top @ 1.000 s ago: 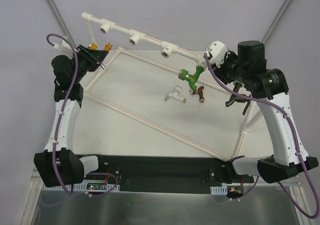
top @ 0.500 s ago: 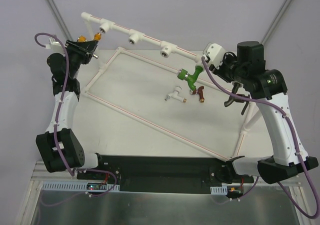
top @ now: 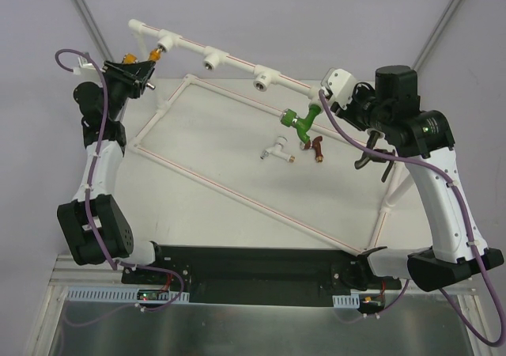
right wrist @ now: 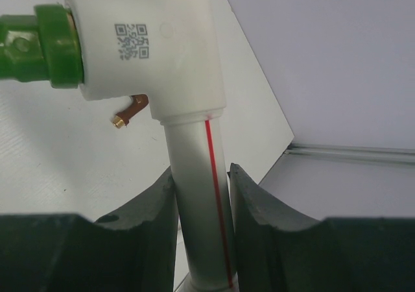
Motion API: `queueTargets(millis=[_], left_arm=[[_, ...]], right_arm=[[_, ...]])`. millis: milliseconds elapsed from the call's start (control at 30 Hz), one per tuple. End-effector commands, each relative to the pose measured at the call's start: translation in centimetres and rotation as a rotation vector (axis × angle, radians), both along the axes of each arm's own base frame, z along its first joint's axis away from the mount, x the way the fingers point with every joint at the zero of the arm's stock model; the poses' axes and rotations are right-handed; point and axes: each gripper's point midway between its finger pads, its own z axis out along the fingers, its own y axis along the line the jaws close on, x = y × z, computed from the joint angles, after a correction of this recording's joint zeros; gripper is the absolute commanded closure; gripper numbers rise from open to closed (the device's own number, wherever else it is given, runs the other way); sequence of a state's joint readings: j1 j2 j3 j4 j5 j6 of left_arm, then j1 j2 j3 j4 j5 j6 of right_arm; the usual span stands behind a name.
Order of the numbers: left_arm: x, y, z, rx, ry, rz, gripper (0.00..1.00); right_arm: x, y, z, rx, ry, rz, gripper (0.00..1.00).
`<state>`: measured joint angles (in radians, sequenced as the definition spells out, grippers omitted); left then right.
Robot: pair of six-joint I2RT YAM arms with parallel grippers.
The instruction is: Install the water faucets
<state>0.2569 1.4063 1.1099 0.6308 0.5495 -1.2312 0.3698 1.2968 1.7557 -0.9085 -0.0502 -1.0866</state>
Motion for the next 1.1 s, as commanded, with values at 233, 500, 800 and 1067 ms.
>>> queueTargets(millis=[233,500,800,1067], left_arm=[[0.4,-0.3,3.9,0.051,-0.115,-0.043,1.0],[1.0,-0.1,2.2,0.048,-0.08,-0.039,1.0],[1.1,-1.4,2.7,0.054,-0.103,-0.101,1.0],[0.4,-2.0,4.2,0.064,-0.144,-0.108,1.0]], right_arm=[[-0.3,0.1,0.4,0.073,-0.001,-0.041,0.98],[-0.2,0.2,0.4,0.074,0.002,-0.035,0.98],[-0.2,0.3,0.5,0.075,0.001,-0.03,0.98],[-0.3,0.5,0.5,0.081,0.003,-0.019,0.98]])
